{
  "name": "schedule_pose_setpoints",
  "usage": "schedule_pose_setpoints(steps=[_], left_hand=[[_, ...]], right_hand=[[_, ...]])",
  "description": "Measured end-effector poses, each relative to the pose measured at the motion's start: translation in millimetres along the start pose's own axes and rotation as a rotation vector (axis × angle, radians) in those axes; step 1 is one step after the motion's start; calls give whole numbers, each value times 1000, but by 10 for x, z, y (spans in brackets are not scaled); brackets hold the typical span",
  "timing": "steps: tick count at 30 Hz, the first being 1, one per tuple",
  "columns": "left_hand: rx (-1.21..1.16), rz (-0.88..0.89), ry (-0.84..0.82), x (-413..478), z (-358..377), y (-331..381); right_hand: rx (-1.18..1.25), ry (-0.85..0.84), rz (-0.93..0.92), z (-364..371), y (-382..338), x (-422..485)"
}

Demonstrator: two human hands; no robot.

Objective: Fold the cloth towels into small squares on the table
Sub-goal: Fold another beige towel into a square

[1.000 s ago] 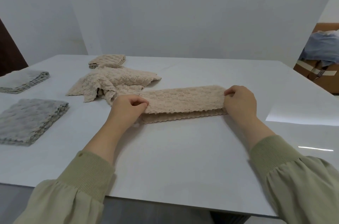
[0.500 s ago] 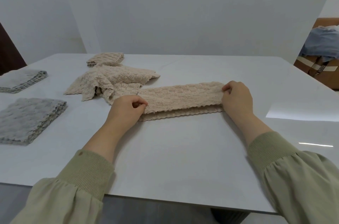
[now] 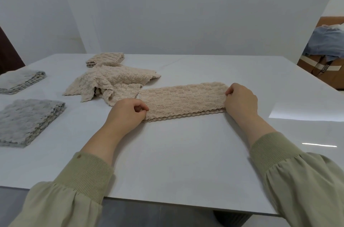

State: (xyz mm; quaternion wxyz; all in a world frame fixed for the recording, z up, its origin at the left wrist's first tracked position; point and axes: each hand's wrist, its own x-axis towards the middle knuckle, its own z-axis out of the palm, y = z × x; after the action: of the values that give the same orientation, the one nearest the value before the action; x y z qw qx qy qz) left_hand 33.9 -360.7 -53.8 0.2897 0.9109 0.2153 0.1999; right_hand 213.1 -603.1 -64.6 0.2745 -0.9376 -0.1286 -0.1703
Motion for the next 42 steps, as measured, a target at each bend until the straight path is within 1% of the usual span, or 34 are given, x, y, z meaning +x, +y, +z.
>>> schedule_pose_setpoints(steps=[3, 5, 7, 8, 9, 10, 11, 12, 14, 15, 16, 17, 18, 19, 21, 23, 24, 25, 26, 30, 32, 38, 40, 42], left_hand=[[6, 16, 2, -1, -1, -2], [37, 15, -16, 6, -4, 0], [144, 8, -20, 5, -2, 5], [186, 28, 20, 6, 1, 12], [181, 67, 85, 10, 11, 15], [136, 117, 139, 20, 28, 11], [97, 171, 154, 36, 51, 3], [108, 216, 97, 50, 75, 0], [261, 261, -118, 69, 148, -22], [343, 258, -214, 74, 191, -34], [386, 244, -283, 74, 212, -32], [379, 224, -312, 72, 218, -23], [339, 214, -295, 67, 209, -4], [287, 216, -251, 67, 194, 10], [214, 262, -96, 69, 189, 40], [179, 289, 79, 113, 241, 73], [187, 285, 135, 155, 282, 99], [212, 271, 148, 194, 327, 136], [254, 242, 110, 224, 368, 169], [443, 143, -244, 295, 439, 140], [479, 120, -324, 304, 421, 87], [496, 87, -359, 267, 375, 106], [514, 67, -381, 261, 363, 131], [585, 26, -413, 282, 348, 211]], right_hand=[[-25, -19, 2, -17, 3, -4], [-76, -106, 41, -21, 4, -19], [-189, -161, 50, -38, -6, -22], [-250, -144, 32, -59, -25, -22], [-284, -100, -4, -80, -62, -34], [-276, -58, -56, -92, -109, -53], [-233, -50, -118, -88, -160, -77], [-199, -111, -189, -69, -214, -111], [-260, -375, -301, 14, -302, -200], [-310, -504, -309, 33, -321, -227], [-344, -585, -300, 12, -323, -226], [-354, -617, -283, -45, -330, -216], [-350, -602, -267, -110, -346, -207], [-338, -544, -255, -172, -379, -210], [-304, -324, -250, -208, -477, -230], [-246, -102, -335, -103, -618, -252], [-188, -55, -390, -11, -686, -264], [-141, -62, -433, 78, -758, -272], [-124, -112, -463, 157, -822, -277], [-217, -467, -467, 407, -913, -223], [-249, -551, -409, 425, -829, -128], [-358, -514, -146, 310, -347, 202], [-364, -498, -121, 322, -314, 212], [-380, -487, -127, 336, -341, 192]])
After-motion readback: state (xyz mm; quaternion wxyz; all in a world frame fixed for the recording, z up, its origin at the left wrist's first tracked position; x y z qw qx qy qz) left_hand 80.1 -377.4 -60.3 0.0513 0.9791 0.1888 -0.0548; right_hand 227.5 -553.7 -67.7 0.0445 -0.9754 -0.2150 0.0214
